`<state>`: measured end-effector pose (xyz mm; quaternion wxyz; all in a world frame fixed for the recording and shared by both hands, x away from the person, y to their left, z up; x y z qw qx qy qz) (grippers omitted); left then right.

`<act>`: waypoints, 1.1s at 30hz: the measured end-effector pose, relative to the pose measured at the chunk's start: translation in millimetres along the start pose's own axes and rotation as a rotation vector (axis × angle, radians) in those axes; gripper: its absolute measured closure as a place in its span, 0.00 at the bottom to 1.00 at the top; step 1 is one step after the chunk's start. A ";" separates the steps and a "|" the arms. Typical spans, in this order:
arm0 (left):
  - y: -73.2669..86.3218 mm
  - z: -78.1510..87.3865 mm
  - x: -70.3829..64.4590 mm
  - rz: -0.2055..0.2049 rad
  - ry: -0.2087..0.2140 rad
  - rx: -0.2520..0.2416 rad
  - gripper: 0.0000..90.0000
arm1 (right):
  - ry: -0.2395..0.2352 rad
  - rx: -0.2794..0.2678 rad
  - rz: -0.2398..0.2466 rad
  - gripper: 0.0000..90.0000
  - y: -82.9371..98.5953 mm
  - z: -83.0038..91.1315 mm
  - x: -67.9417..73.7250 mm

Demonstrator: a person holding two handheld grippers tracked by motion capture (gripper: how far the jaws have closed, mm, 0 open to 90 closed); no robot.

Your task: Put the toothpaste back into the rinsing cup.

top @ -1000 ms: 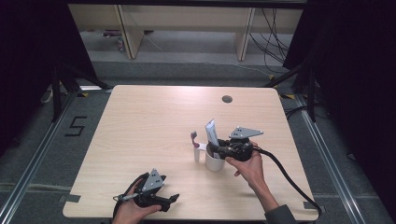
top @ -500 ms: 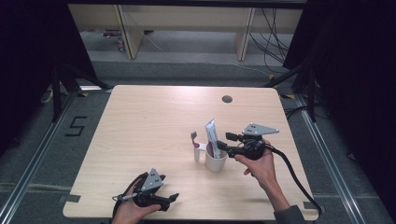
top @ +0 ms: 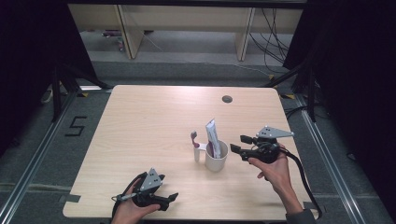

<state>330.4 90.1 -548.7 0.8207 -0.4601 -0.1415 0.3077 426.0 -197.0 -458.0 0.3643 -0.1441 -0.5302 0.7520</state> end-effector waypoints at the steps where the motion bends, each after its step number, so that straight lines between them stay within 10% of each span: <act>1: 0.0 0.1 0.3 0.001 -0.003 -0.001 0.21 | 0.004 0.001 0.008 0.43 0.1 1.1 -0.2; 7: 0.6 0.3 0.9 -0.005 -0.006 0.006 0.21 | 0.035 0.035 0.049 0.40 4.2 8.7 -1.6; 33: 2.0 1.9 2.0 -0.004 -0.013 0.003 0.21 | 0.086 0.082 -0.037 0.35 44.7 37.8 -26.1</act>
Point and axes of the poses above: each handheld gripper's, and its own axes: z roughly backward along the jaws, y roughly out of its underside, x roughly to its left, the point moved 7 cm from there along -z, roughly forward along the jaws, and after that the axes turned 5 degrees about -x, right-handed, at the moved point
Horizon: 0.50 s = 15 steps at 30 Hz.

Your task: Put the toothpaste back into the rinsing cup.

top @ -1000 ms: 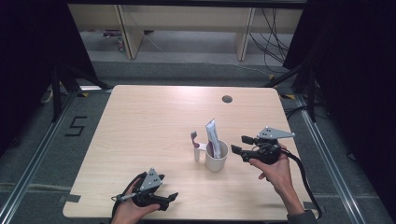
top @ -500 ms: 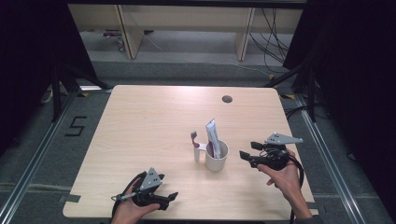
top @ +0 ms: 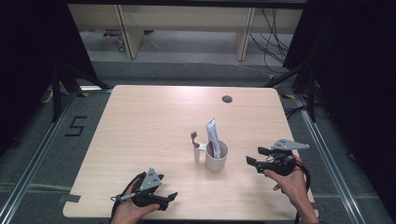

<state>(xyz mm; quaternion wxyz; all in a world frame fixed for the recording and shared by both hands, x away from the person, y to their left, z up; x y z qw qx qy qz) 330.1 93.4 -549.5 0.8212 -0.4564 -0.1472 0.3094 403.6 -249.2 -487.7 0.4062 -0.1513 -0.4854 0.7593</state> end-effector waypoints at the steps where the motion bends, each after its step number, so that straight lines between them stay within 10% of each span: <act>1: 0.1 0.0 -0.4 0.010 0.000 -0.007 0.21 | 0.003 0.009 -0.004 0.35 1.9 1.6 0.0; 15: 4.6 5.2 1.2 0.013 -0.021 0.002 0.21 | 0.024 0.018 0.012 0.31 23.3 15.3 -3.3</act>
Point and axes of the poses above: each handheld gripper's, and its own axes: z roughly backward along the jaws, y roughly out of its underside, x roughly to its left, the point moved 7 cm from there along -z, roughly forward along the jaws, and after that the axes turned 5 degrees about -x, right-handed, at the moved point
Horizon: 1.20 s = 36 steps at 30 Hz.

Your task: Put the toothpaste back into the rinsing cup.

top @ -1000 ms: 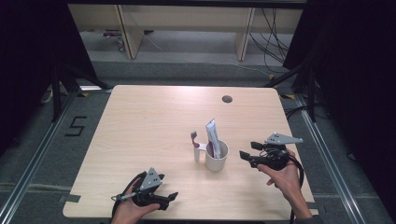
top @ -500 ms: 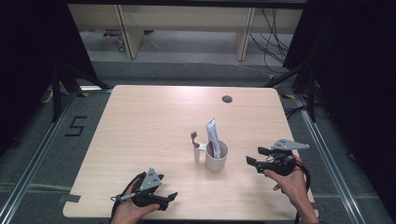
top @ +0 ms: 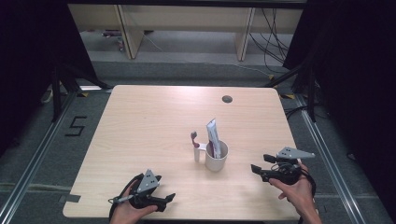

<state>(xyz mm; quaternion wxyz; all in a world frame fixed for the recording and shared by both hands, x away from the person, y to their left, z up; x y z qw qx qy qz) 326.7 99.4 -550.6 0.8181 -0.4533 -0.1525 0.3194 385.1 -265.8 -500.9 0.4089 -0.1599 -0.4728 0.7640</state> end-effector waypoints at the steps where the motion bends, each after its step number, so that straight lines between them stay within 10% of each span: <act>1: 0.8 0.1 1.7 -0.009 -0.005 0.003 0.21 | -0.001 -0.008 0.010 0.30 0.4 0.3 -0.7; 36: 1.9 2.8 0.4 -0.014 -0.008 0.012 0.21 | -0.005 0.102 -0.038 0.20 53.8 28.5 15.7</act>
Point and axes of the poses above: each handheld gripper's, and its own axes: z roughly backward along the jaws, y roughly out of its underside, x roughly to its left, the point moved 7 cm from there along -z, roughly forward along the jaws, and after that the axes turned 5 degrees about -x, right-handed, at the moved point
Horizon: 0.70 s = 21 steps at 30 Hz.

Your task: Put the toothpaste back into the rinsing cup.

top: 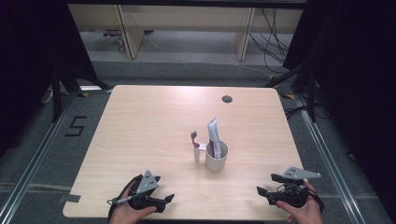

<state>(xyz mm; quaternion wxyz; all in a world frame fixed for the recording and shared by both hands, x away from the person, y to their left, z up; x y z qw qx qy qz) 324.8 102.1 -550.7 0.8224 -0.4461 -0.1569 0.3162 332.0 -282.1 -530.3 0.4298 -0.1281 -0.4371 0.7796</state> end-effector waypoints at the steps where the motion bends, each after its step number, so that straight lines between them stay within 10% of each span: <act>1: -0.1 -0.1 -0.5 0.000 0.004 -0.002 0.21 | 0.006 -0.005 0.035 0.20 0.0 0.5 -3.0; 21: 1.7 -1.1 0.8 -0.004 -0.004 0.016 0.21 | 0.020 0.042 0.010 0.20 16.7 6.0 -2.0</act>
Point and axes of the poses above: each handheld gripper's, and its own axes: z roughly backward along the jaws, y roughly out of its underside, x roughly to its left, the point moved 7 cm from there along -z, roughly forward along the jaws, and after that the axes turned 5 degrees about -x, right-handed, at the moved point
